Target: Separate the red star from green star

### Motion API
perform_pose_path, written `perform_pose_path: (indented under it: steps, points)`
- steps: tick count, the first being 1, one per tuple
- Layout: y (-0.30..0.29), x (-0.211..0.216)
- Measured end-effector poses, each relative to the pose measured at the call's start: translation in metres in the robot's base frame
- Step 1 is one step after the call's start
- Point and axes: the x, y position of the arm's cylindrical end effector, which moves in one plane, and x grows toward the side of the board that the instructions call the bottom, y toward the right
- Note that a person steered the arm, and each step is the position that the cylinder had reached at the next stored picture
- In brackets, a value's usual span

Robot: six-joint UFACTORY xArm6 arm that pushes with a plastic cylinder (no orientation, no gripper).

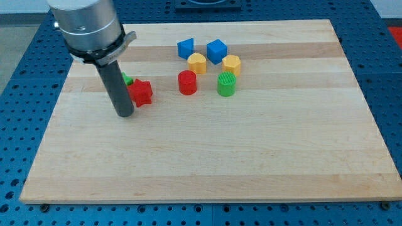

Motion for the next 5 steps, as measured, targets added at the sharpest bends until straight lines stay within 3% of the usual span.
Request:
perform_pose_path:
  steps: [5]
  points:
    - [0.02, -0.063]
